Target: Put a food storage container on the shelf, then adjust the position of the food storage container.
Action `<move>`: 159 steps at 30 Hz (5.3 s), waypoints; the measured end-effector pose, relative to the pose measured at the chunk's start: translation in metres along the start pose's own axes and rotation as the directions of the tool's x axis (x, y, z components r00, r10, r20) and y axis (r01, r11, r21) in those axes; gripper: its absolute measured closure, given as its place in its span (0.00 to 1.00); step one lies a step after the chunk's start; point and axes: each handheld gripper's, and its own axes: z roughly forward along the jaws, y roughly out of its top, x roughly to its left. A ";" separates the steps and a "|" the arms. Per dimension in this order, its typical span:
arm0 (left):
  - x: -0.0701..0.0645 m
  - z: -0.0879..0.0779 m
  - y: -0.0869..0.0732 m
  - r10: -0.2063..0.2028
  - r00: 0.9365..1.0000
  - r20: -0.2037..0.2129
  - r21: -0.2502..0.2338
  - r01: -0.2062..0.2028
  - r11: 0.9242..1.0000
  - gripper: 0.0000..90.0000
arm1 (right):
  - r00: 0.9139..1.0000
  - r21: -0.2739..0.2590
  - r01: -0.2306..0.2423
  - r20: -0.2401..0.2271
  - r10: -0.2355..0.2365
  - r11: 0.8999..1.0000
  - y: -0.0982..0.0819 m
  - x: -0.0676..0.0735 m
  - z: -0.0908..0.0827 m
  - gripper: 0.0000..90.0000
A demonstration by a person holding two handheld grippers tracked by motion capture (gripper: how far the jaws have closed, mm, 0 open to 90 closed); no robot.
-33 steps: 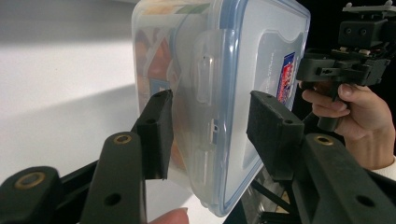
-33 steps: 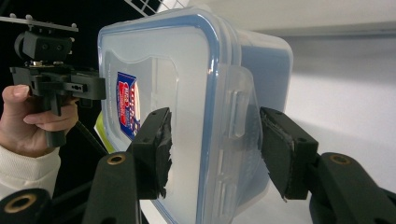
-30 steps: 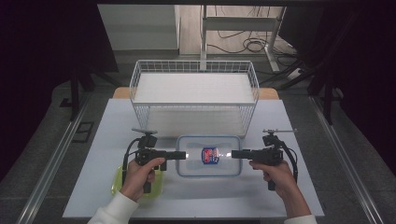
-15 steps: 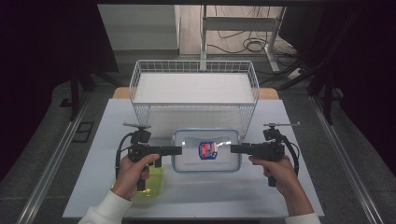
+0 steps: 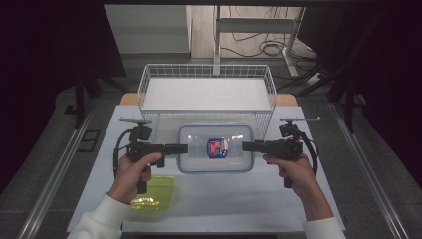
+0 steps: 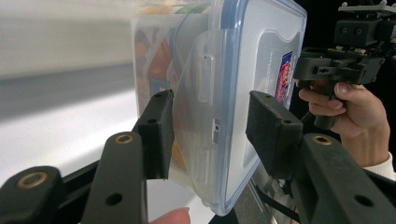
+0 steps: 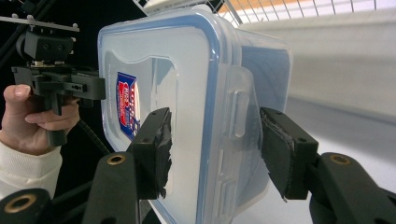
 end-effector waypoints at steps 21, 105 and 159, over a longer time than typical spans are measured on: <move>-0.010 -0.023 0.053 0.044 0.999 0.004 -0.042 -0.044 0.998 0.58 | 0.999 -0.040 0.053 0.003 -0.053 0.998 0.055 0.020 0.000 0.51; 0.024 -0.011 0.158 0.066 0.997 -0.037 -0.172 -0.071 0.982 0.29 | 0.973 -0.187 -0.025 0.221 0.067 0.982 0.159 -0.002 0.031 0.29; 0.064 -0.071 -0.060 0.260 0.932 -0.254 0.046 -0.257 0.965 0.30 | 0.968 0.128 0.208 0.112 -0.223 0.970 -0.040 -0.004 0.015 0.33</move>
